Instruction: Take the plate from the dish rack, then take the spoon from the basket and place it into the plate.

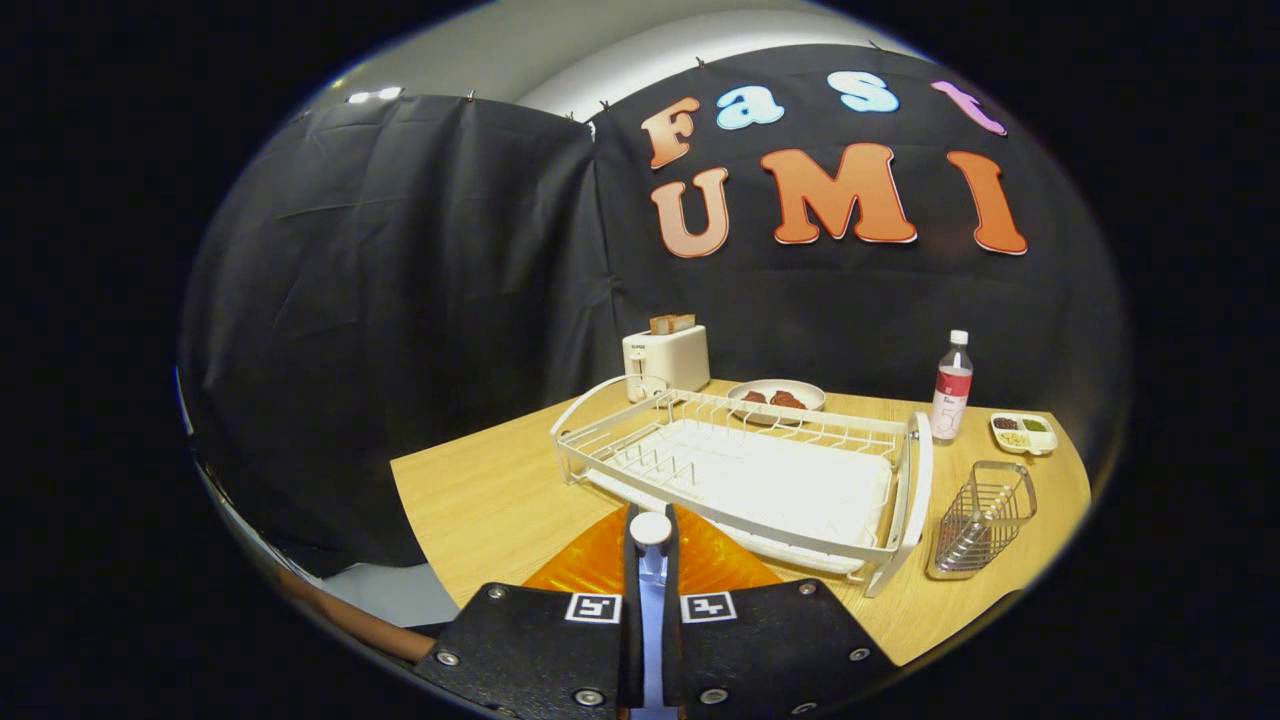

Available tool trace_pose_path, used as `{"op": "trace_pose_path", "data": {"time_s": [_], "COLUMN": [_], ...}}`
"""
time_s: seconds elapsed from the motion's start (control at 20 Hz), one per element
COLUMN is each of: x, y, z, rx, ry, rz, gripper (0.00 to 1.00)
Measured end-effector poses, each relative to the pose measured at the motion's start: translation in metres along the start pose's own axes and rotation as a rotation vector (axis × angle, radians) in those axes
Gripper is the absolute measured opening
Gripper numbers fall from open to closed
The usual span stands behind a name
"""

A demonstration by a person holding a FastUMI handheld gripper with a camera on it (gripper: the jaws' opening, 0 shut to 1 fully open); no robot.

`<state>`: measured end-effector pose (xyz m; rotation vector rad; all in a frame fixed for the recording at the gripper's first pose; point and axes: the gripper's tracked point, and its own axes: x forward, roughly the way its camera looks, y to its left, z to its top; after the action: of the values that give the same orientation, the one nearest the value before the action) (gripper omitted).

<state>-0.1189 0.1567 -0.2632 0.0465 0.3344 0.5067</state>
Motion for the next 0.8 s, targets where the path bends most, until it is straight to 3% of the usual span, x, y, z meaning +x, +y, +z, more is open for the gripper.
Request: {"op": "trace_pose_path", "data": {"time_s": [0.8], "x": [-0.033], "y": [-0.016], "z": [-0.052], "rx": [0.251], "ry": [0.045], "rz": [0.069], "gripper": [0.09]}}
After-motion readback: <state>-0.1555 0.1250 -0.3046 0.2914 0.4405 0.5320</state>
